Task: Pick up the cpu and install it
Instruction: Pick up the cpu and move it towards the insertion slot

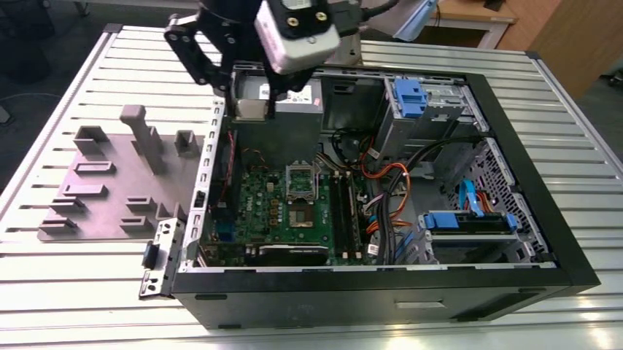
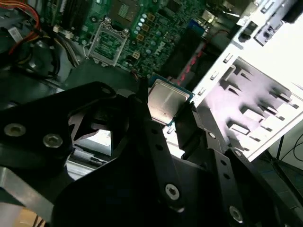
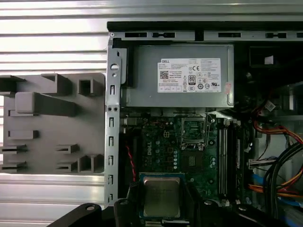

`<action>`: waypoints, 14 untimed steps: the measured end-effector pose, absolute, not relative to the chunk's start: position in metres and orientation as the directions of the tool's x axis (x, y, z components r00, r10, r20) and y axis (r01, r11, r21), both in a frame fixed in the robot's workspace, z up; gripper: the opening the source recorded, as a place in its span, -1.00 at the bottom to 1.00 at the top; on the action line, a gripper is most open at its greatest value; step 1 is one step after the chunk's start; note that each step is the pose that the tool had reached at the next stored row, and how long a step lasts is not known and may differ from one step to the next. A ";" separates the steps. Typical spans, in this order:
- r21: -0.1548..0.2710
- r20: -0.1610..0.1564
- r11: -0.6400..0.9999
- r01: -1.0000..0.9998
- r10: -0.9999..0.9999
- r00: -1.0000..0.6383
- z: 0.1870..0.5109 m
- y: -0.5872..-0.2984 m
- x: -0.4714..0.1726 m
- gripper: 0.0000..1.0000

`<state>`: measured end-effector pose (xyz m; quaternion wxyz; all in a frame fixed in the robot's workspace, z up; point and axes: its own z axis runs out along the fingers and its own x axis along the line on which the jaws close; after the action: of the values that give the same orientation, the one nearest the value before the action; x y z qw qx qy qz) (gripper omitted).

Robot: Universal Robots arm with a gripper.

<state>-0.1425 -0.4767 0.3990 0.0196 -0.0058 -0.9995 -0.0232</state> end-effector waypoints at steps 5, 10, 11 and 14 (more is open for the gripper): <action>0.046 0.040 0.999 0.013 0.011 -0.999 0.398 -0.477 -0.120 -0.06; 0.046 0.040 0.999 0.013 0.011 -0.999 0.397 -0.477 -0.097 -0.06; 0.046 0.040 0.999 0.013 0.011 -0.999 0.396 -0.477 -0.092 -0.06; 0.046 0.040 0.999 0.013 0.011 -0.999 0.396 -0.477 -0.079 -0.06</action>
<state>-0.0789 -0.4767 0.3957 0.0199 -0.0059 -0.9995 -0.0232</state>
